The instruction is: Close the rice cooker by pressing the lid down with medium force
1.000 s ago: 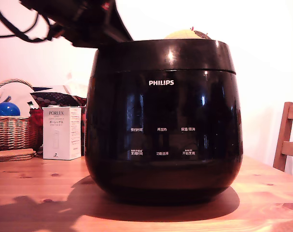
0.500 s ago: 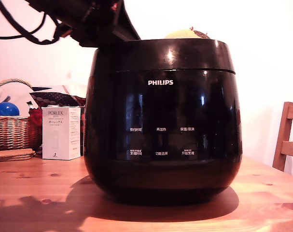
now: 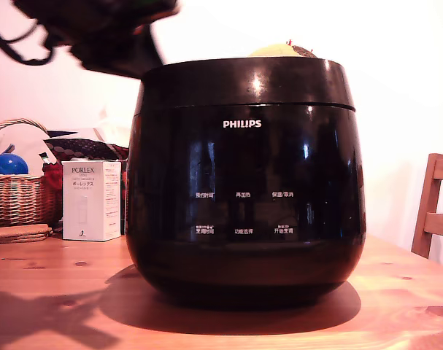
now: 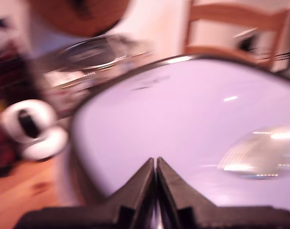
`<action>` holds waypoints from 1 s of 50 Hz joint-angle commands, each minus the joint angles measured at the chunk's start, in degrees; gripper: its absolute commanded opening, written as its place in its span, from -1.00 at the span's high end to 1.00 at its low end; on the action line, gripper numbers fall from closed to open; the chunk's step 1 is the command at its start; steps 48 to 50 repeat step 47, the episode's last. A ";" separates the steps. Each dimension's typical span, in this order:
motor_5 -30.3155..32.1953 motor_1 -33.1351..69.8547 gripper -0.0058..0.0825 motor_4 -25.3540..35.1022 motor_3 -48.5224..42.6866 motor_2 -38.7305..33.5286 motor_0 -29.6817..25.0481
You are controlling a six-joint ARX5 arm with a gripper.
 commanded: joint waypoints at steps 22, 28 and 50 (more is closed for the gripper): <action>3.13 -11.47 0.92 -5.75 -4.74 1.38 15.32; 3.10 -13.44 0.92 -5.75 -6.64 1.38 19.41; 3.08 -15.76 0.92 -5.73 -8.13 1.38 27.08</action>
